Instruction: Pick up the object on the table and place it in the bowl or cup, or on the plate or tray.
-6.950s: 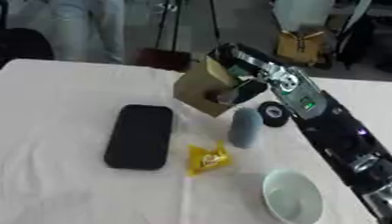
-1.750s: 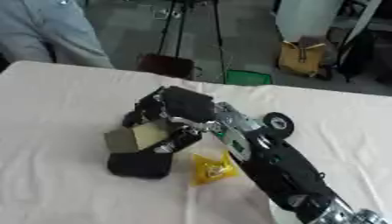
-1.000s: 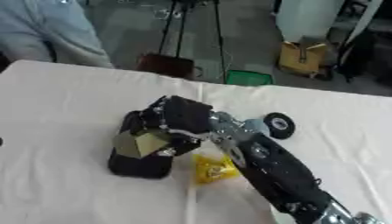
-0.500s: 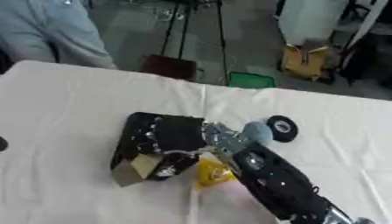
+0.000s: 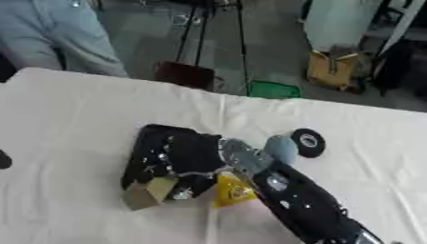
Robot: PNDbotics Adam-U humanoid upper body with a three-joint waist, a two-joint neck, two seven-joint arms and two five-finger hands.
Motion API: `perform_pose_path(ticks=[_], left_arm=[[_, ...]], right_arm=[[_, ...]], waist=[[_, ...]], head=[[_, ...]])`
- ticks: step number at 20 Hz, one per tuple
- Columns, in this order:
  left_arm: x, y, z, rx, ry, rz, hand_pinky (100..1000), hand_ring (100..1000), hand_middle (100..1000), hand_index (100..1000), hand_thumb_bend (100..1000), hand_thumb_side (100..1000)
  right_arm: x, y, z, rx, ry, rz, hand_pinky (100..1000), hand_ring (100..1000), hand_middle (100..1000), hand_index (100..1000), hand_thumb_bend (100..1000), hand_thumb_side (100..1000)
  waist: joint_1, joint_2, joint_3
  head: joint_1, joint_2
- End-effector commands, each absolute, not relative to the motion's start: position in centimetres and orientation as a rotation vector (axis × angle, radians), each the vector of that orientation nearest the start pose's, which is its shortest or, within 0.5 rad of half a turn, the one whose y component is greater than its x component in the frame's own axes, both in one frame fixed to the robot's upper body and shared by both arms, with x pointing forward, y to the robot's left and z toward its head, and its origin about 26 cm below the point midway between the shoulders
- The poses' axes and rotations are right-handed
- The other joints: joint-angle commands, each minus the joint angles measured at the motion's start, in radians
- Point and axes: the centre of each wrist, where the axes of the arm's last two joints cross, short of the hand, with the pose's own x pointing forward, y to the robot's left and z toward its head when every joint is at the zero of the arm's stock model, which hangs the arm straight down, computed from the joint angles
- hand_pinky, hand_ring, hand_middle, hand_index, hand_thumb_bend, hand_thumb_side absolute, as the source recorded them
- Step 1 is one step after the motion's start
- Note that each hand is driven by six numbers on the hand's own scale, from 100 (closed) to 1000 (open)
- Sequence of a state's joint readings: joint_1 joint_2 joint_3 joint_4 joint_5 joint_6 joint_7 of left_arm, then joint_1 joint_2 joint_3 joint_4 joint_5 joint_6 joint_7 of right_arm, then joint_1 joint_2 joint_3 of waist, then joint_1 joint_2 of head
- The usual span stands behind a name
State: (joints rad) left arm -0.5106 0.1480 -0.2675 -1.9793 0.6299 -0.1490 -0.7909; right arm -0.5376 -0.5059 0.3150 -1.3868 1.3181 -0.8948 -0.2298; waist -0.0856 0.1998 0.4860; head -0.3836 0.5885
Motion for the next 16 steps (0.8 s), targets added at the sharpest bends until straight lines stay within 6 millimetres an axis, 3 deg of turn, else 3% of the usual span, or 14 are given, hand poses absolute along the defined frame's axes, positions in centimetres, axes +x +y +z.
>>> perform_pose_path(ticks=[1, 4, 7, 16], left_arm=[[29.8, 14.1, 23.7, 1.638, 2.635, 1.314, 805, 836, 844, 949, 100, 705], [29.7, 14.1, 23.7, 1.641, 2.632, 1.316, 805, 836, 844, 949, 100, 705], [29.7, 14.0, 23.7, 1.642, 2.630, 1.317, 805, 837, 845, 950, 100, 706], [29.7, 13.9, 23.8, 1.649, 2.619, 1.316, 806, 838, 846, 950, 100, 704]], right_arm=[[39.8, -29.2, 14.1, 0.870, 2.069, -2.139, 431, 634, 774, 813, 120, 266], [39.9, -30.9, 14.7, 0.982, 2.068, -2.147, 434, 643, 782, 815, 129, 272], [39.9, -31.2, 14.7, 1.035, 2.057, -2.150, 449, 659, 796, 826, 148, 301], [40.0, -30.7, 13.5, 0.905, 2.013, -2.230, 509, 695, 832, 866, 112, 332]], waist=[[0.004, -0.012, -0.001], [0.004, -0.012, 0.000], [0.004, -0.011, 0.000], [0.006, -0.009, 0.000]], head=[[0.004, -0.013], [0.005, -0.015], [0.005, -0.016], [0.007, -0.014]])
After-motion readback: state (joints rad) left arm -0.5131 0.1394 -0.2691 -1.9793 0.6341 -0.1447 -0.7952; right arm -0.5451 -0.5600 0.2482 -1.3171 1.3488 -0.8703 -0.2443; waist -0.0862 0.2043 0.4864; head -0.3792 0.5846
